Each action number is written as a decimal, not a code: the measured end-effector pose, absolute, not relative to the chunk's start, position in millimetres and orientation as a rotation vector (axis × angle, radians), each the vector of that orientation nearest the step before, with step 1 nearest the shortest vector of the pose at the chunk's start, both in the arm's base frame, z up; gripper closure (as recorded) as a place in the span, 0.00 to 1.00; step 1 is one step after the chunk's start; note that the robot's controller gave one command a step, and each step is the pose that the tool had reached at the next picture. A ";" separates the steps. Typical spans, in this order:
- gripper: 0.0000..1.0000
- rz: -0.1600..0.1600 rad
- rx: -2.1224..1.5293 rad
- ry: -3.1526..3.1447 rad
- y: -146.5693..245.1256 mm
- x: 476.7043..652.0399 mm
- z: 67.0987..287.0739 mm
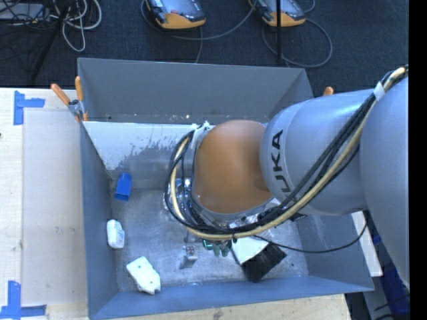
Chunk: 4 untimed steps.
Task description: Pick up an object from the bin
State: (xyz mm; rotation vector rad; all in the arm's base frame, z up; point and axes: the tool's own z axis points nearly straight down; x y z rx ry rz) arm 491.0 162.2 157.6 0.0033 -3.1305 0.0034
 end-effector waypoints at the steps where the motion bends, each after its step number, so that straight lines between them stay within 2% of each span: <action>1: 0.00 0.001 -0.001 -3.138 161.5 493.1 161.5; 2: 0.00 0.000 0.075 -3.146 187.3 514.9 142.5; 3: 0.00 -0.001 0.251 -3.134 216.8 516.7 114.0; 4: 0.00 0.001 0.273 -3.117 227.4 537.3 121.0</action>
Offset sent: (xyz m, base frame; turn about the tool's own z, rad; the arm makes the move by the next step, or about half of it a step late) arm 0.0518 0.0698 -0.0528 -0.1303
